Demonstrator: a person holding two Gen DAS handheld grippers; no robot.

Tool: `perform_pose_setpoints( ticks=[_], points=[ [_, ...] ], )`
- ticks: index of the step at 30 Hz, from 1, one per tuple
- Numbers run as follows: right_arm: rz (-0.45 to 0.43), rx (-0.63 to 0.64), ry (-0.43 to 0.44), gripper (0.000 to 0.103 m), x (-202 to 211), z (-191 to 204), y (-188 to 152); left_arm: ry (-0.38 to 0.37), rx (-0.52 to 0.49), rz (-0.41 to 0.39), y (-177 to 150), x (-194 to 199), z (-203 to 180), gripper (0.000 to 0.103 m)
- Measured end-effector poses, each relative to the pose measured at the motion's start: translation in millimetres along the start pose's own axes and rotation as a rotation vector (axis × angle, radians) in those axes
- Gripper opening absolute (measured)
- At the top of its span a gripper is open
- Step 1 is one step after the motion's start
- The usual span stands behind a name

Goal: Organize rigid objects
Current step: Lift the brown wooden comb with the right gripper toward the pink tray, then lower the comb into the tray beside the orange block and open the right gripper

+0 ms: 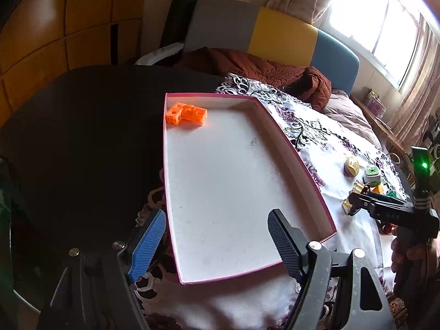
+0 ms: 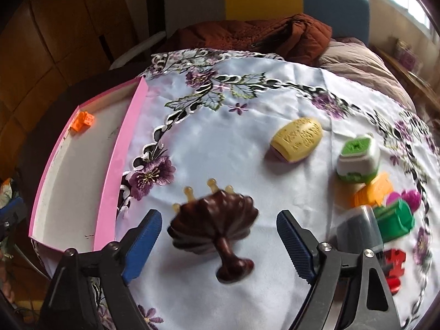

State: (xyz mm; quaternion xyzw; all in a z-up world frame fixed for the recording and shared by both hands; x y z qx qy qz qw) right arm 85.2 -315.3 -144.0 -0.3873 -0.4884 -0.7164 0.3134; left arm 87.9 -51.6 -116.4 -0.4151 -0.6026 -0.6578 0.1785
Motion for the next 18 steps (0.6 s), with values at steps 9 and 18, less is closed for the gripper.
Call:
perform_pose_setpoints(
  ticks=[9, 18],
  points=[
    [-0.008, 0.096, -0.024, 0.064, -1, 33, 7, 0.027, 0.020, -0.013, -2, 8, 14, 0.078],
    [-0.041, 0.156, 0.159, 0.064, 7, 133, 46, 0.054, 0.042, -0.023, 0, 10, 31, 0.078]
  ],
)
Point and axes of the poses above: each gripper's, at about its wrist camera, not at the fingertips, and x roughly against the way its jaws point, z to its left, y to its top, the point moved 10 cm from there along -x, roughly the way its jaws point, and after that the axes turned 11 degrees about -x, right-handed, at the moved point
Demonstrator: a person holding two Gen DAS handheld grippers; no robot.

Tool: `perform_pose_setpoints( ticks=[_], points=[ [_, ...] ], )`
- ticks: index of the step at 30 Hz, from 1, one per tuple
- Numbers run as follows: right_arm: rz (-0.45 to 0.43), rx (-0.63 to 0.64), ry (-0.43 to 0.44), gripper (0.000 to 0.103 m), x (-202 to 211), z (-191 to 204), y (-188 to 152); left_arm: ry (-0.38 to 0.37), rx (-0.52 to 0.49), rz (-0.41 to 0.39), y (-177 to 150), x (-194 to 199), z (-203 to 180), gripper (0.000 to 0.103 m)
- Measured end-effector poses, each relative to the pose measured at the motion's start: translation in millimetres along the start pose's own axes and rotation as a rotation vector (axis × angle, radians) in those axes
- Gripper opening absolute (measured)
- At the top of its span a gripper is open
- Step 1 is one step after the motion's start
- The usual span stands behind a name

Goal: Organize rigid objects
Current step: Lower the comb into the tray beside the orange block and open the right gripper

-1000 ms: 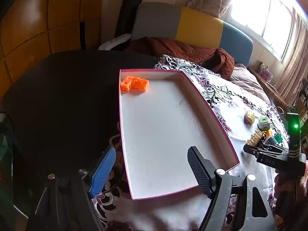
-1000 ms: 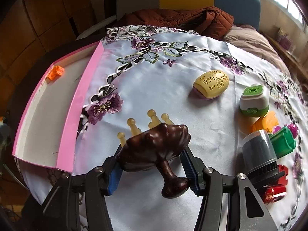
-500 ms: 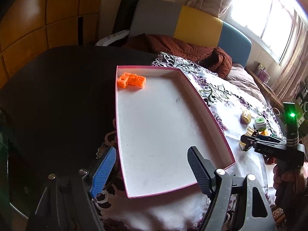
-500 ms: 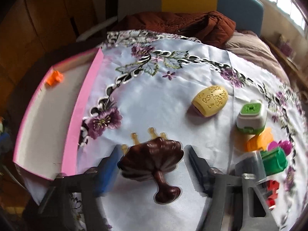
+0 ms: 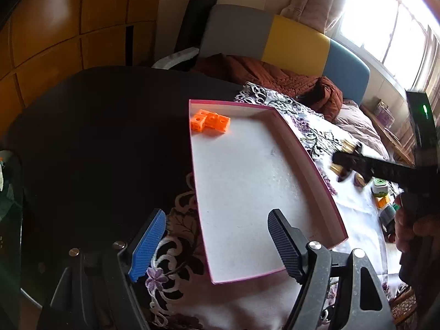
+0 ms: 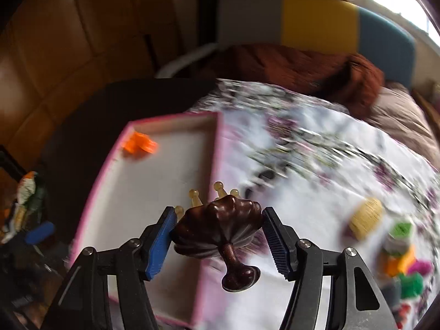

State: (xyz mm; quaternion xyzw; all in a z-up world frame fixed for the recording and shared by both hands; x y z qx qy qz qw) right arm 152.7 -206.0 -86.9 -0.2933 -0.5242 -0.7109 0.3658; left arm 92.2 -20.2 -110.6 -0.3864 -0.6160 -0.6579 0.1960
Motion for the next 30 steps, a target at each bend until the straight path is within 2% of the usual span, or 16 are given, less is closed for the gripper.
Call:
perform_pose_setpoints(
  ticks=[3, 9, 19, 22, 24, 30],
  points=[
    [0.036, 0.044, 0.044, 0.064, -21, 38, 5, 0.008, 0.014, 0.001, 0, -1, 7, 0.078],
    [0.116, 0.088, 0.065, 0.064, -73, 87, 7, 0.020, 0.038, 0.008, -2, -3, 21, 0.078],
    [0.194, -0.007, 0.124, 0.065, -129, 128, 22, 0.030, 0.069, 0.040, -10, -13, 37, 0.078],
    [0.194, -0.016, 0.154, 0.067, -129, 135, 23, 0.032, 0.071, 0.046, -12, -15, 39, 0.078],
    [0.182, -0.017, 0.170, 0.074, -122, 135, 23, 0.033, 0.073, 0.042, -11, -15, 39, 0.078],
    [0.121, -0.020, 0.176, 0.081, -92, 124, 28, 0.037, 0.069, 0.032, -8, -13, 37, 0.078]
  ],
)
Point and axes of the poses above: each gripper's, at about its wrist camera, not at the fingertips, and x roughly against the way its jaws point, z to its left, y to its top, the point moved 10 cm from there along -x, roughly the way its jaws point, and after that the axes turned 11 degrees about -x, right-handed, at the moved point
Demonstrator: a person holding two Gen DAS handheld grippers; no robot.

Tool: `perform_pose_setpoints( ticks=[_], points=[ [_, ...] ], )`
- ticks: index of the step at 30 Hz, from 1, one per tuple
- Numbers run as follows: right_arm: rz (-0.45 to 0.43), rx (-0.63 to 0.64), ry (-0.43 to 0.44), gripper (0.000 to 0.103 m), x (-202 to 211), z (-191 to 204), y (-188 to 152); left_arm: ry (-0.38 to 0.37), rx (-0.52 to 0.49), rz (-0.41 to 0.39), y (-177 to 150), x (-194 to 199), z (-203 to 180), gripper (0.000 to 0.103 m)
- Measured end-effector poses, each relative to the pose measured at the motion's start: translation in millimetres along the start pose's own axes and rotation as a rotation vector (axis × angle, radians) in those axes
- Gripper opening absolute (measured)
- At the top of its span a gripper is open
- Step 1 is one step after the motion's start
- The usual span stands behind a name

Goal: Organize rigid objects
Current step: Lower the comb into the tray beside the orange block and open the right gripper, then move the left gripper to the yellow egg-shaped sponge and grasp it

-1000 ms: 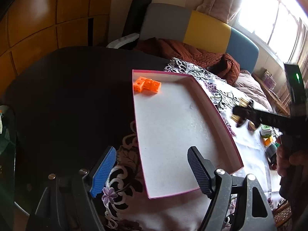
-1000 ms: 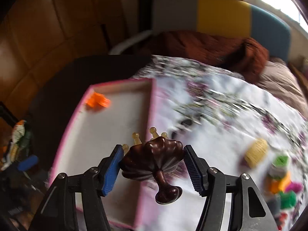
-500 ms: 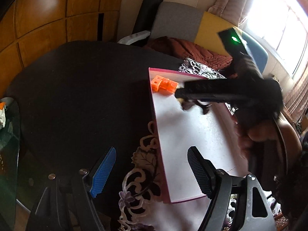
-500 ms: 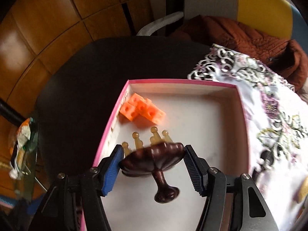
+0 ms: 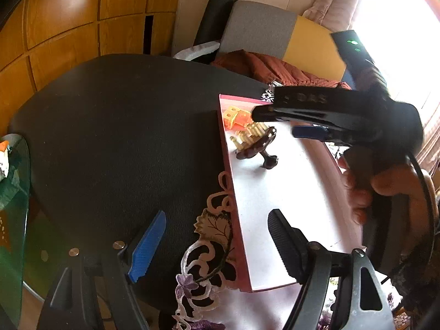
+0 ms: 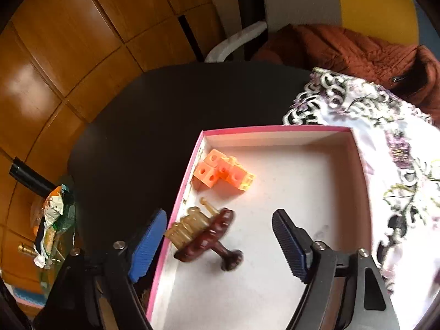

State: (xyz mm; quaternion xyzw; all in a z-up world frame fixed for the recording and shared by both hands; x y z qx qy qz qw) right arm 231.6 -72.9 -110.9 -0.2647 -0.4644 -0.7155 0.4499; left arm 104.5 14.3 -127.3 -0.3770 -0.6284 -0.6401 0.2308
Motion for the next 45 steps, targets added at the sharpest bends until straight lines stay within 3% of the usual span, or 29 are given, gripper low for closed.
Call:
perform_pose_setpoints(
  ticks=[12, 26, 36, 42, 45],
  points=[
    [-0.113, 0.076, -0.093, 0.083, 64, -36, -16, -0.005, -0.069, -0.037, 9, 18, -23, 0.078],
    [-0.211, -0.001, -0.179, 0.084, 132, -115, -32, -0.024, -0.165, -0.036, 12, 23, -59, 0.078],
    [-0.332, -0.171, -0.335, 0.088, 209, -234, -25, -0.049, -0.238, -0.026, 19, 18, -96, 0.078],
    [-0.442, -0.388, -0.489, 0.092, 258, -343, -31, -0.114, -0.245, -0.027, 30, 15, -123, 0.073],
    [-0.480, -0.546, -0.525, 0.092, 268, -391, -53, -0.129, -0.282, -0.016, 34, 10, -144, 0.073]
  ],
)
Point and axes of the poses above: each gripper's, at about its wrist camera, not at the fingertips, and x roughly against the way its jaws point, z to its left, y to its top, the point moved 10 cm from there along -x, roughly the way its jaws point, and after that the axes turned 11 degrees about -x, right-handed, at the moved point
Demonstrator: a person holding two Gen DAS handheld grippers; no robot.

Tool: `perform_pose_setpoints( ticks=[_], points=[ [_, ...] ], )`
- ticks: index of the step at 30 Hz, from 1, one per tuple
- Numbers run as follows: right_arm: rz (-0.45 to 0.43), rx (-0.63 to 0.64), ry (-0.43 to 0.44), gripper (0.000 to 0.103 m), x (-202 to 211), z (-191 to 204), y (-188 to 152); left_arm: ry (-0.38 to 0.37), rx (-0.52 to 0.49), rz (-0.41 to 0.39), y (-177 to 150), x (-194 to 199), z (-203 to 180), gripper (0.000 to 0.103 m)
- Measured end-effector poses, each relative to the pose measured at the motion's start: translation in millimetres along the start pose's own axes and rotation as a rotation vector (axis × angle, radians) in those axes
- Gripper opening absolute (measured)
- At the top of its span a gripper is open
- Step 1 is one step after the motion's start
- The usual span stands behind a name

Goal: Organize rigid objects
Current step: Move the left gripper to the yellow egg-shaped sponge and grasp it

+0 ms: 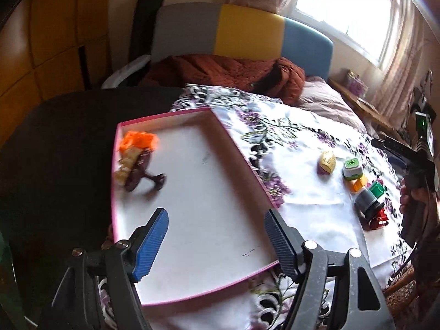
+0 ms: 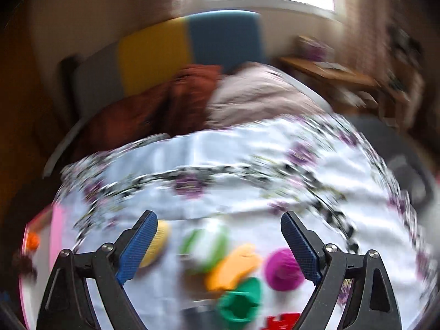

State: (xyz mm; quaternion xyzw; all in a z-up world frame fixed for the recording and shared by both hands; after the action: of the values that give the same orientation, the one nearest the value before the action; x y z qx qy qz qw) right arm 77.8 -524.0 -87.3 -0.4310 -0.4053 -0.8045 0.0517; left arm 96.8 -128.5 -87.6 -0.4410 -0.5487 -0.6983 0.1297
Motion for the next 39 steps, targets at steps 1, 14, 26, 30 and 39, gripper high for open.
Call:
perform_pose_setpoints(
  ticks=[1, 14, 26, 30, 39],
  points=[
    [0.028, -0.050, -0.033, 0.091, -6, -13, 1, -0.012, -0.018, 0.004, 3, -3, -8, 0.073],
    [0.015, -0.278, 0.037, 0.093, 0, -46, 19, -0.149, -0.224, 0.037, 55, -65, -128, 0.065],
    [0.042, -0.375, 0.106, 0.093, 0, -54, 22, -0.242, -0.390, 0.109, 88, -135, -206, 0.063],
    [0.044, -0.386, 0.133, 0.093, 1, -52, 23, -0.244, -0.443, 0.110, 100, -155, -222, 0.063],
    [0.047, -0.417, 0.168, 0.094, 2, -52, 26, -0.211, -0.482, 0.197, 103, -213, -235, 0.060]
  ],
)
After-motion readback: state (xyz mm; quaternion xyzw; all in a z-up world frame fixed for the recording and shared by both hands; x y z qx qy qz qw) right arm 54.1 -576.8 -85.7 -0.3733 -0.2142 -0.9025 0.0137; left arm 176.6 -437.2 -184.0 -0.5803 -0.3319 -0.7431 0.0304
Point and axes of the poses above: each gripper's, at about its wrist camera, not at the fingertips, and x roughly against the way its jaws point, z to its left, y to its top, the point moved 10 cm from there along -x, roughly the way its jaws point, and after that the axes turned 11 degrees about -x, right-handed, at the moved point
